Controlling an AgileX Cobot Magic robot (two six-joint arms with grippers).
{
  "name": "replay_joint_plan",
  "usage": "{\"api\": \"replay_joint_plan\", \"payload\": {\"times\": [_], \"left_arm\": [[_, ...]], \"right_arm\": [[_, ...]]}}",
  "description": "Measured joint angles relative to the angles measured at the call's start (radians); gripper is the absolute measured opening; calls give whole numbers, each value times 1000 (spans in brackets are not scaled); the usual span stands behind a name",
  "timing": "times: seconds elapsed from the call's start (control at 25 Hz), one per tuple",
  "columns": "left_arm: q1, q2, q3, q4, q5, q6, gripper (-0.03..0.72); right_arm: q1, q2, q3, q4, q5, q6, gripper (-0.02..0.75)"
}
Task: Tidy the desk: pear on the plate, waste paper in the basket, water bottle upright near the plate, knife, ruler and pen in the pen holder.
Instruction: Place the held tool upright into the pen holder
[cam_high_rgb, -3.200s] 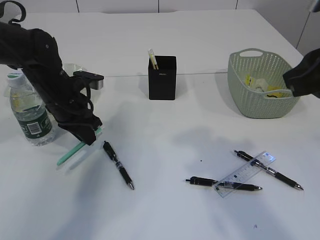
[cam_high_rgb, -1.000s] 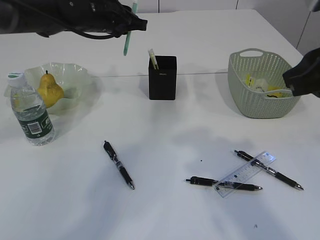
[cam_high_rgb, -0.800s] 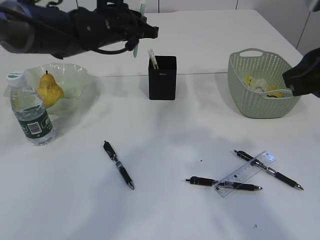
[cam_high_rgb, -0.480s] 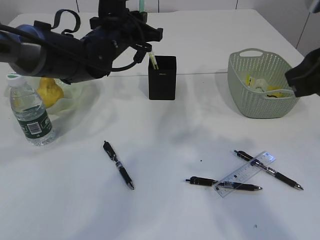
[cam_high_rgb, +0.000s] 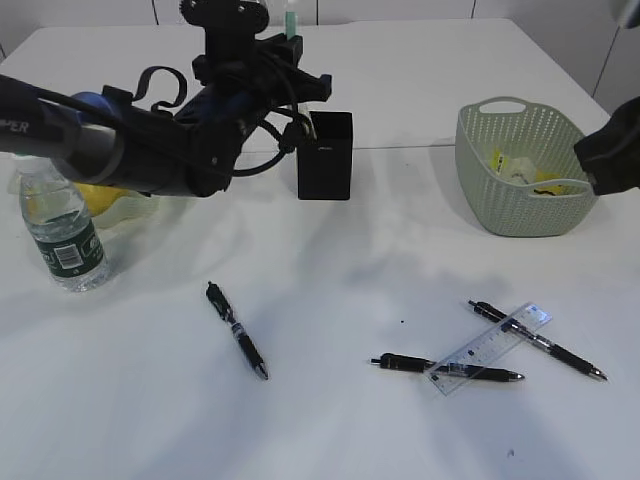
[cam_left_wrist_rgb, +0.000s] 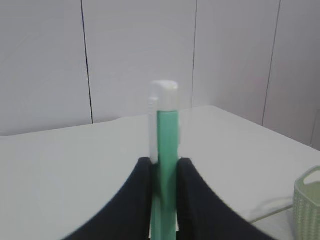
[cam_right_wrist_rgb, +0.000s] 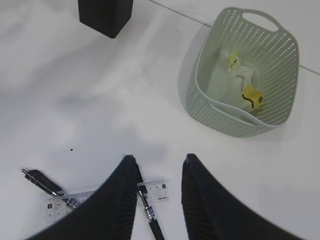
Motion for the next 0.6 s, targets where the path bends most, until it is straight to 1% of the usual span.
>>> {"api": "replay_joint_plan", "payload": {"times": [0.24,0.6], "left_arm": [[0,47,-11,56,-22,-56,69],[0,109,-122,72,7,-63,69]], "right_arm": [[0,0,0,0,0,0,262],[0,0,0,0,-26,0,262]]}}
